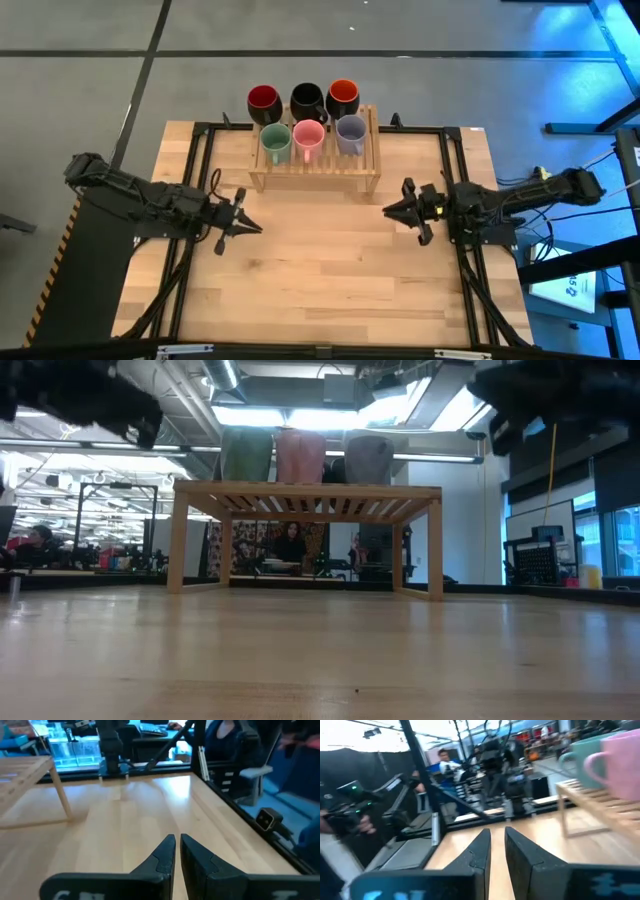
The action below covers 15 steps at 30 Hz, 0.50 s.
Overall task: Place coffee mugs
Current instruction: Return to Home Position
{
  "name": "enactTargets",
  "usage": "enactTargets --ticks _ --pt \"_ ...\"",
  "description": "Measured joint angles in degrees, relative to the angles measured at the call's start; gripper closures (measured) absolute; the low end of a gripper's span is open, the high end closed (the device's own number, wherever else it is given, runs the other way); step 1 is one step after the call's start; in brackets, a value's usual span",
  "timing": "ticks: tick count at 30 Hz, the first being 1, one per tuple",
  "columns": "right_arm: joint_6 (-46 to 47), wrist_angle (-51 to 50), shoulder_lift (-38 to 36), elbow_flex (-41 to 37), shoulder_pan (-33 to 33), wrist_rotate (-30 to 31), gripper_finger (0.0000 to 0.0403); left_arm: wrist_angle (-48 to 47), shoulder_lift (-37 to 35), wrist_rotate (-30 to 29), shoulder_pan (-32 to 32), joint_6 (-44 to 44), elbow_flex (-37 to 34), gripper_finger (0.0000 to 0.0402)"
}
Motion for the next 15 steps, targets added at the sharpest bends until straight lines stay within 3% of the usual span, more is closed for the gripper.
enactTargets --ticks 7,15 --pt "-0.67 0.04 -9.4 -6.39 -3.97 0.0 0.0358 17.55 -3.82 4.4 4.5 -1.73 -10.99 0.0379" --pt "0.21 -3.8 -21.51 -12.19 -5.0 -0.02 0.0358 18.19 -9.8 3.45 5.32 -5.11 -15.02 0.0379"
